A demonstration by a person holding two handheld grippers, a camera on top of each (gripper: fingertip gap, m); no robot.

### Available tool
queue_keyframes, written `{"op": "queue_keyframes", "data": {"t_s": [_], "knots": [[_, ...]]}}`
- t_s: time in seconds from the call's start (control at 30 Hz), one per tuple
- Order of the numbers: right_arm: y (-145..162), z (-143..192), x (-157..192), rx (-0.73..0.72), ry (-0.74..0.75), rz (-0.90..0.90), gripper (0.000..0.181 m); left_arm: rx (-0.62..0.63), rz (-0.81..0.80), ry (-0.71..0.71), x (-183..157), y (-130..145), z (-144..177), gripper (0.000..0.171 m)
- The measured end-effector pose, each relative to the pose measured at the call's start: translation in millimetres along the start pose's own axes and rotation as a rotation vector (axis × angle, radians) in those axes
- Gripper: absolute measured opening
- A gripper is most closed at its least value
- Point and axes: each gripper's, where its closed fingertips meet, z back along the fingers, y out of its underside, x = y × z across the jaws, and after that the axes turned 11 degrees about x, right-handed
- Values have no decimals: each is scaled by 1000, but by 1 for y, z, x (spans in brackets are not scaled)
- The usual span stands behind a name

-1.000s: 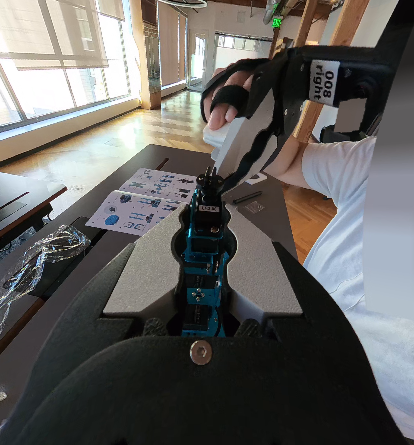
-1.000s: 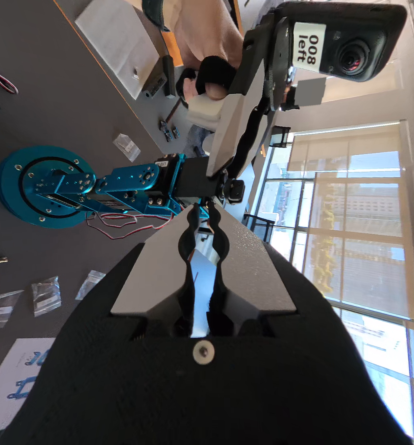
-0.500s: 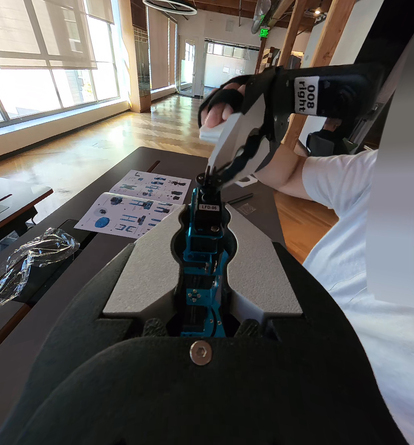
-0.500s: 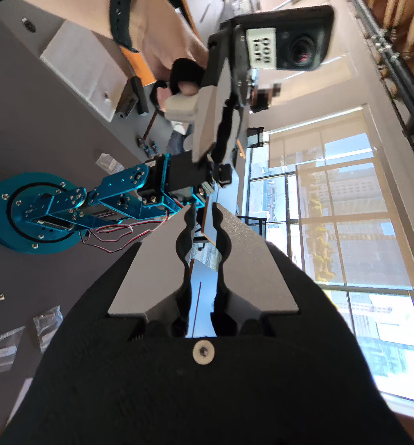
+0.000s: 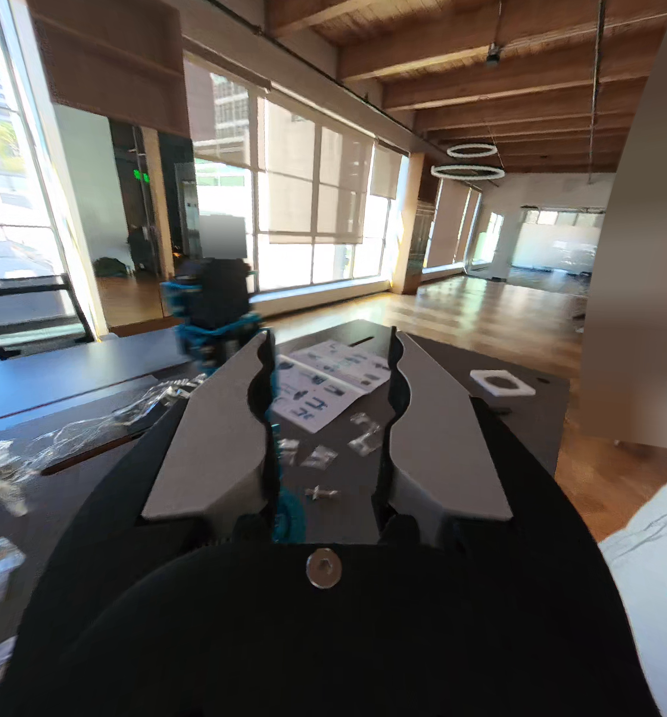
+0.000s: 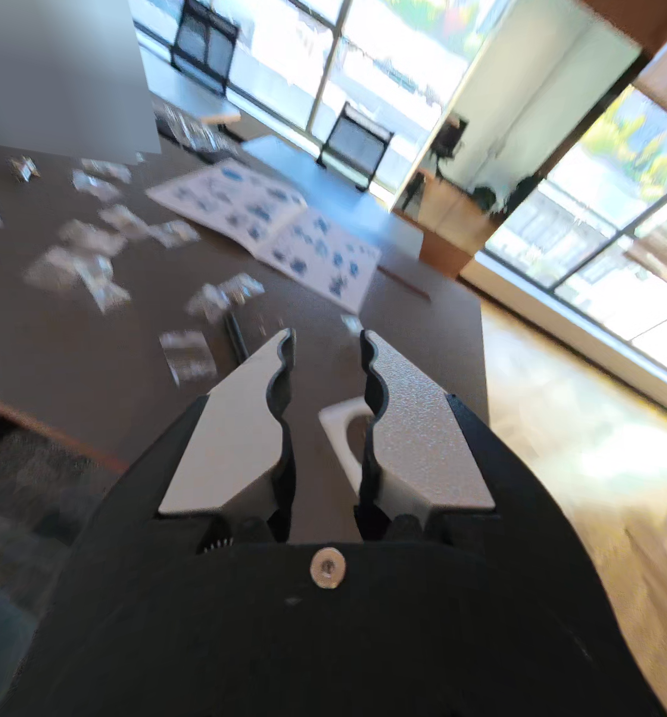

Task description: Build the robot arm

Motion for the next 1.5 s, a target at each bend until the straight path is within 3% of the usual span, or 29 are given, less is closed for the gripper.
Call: {"op": "queue_keyframes", "data": {"t_s": [0.07, 0.17, 0.27, 0.4, 0.6, 0.73, 0.9, 1.03, 1.13, 1.23, 1.3, 1.4, 1.5], "knots": [[51, 21, -29, 57, -11, 13, 28, -108, -19, -6, -61, -4, -20, 52], [102, 20, -55, 73, -90, -32, 24, -221, 9, 48, -135, -13, -72, 43], [129, -2, -60, 65, -257, -119, 24, -169, 81, 173, -188, -17, -132, 42], [161, -48, -77, 133, -326, -75, 24, -113, 122, 208, -231, -15, -187, 32], [170, -118, -85, 74, -403, -12, 25, 164, 43, 134, -250, 48, -271, 30], [167, -141, -91, 61, -465, 58, 25, 279, 36, 55, -242, 84, -321, 28], [156, -163, -104, 93, -598, 121, 24, 433, 49, -65, -253, 127, -348, 23], [126, -172, -65, 144, -963, 24, 24, 410, 151, -273, -269, 147, -345, 20], [100, -158, -14, 183, -1202, 139, 25, 374, 221, -384, -291, 157, -337, 18], [90, -183, 12, 193, -1086, 364, 26, 469, 222, -407, -300, 181, -342, 18], [83, -196, 20, 190, -1048, 411, 25, 553, 235, -344, -299, 202, -365, 18], [79, -195, 26, 202, -1137, 334, 25, 754, 135, -239, -290, 245, -410, 18], [83, -206, 14, 224, -1087, 227, 25, 975, 13, -194, -270, 293, -437, 18]]}}
